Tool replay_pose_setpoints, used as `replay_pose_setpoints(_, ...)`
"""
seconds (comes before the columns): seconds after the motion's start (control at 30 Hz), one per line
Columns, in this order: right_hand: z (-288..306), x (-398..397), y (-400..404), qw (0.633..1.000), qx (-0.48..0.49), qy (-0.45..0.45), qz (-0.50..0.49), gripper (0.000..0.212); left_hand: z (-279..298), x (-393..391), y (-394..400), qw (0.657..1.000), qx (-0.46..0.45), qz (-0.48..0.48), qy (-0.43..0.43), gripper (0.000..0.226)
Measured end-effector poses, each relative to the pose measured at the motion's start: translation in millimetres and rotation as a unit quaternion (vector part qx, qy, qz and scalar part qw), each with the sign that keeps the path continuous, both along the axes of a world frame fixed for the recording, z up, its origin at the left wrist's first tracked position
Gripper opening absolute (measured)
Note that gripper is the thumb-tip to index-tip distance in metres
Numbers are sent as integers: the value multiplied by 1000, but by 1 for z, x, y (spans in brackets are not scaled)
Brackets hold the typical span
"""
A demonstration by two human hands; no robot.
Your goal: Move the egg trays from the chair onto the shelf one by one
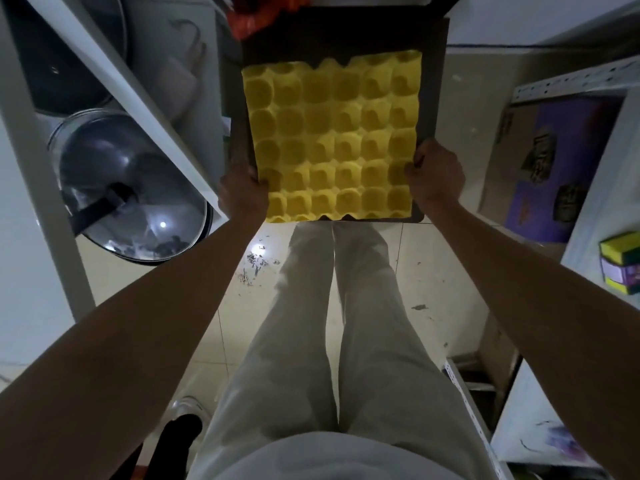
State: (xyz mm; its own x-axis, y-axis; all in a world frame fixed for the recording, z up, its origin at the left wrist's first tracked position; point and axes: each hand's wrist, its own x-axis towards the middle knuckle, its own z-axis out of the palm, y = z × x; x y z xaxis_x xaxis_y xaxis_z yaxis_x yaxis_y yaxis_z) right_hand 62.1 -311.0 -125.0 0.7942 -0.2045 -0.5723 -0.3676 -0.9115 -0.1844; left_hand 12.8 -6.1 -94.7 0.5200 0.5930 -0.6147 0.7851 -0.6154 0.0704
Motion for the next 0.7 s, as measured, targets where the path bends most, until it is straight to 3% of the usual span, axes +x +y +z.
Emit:
replay_pose_setpoints(0.3,7,5,0,999,18,-25,40,15,11,8,3,999,42,-33,-6,25)
replay_pose_setpoints(0.7,23,7,-6,999,-19,-18,20,12,22,18,0,986,8,-157,62,23)
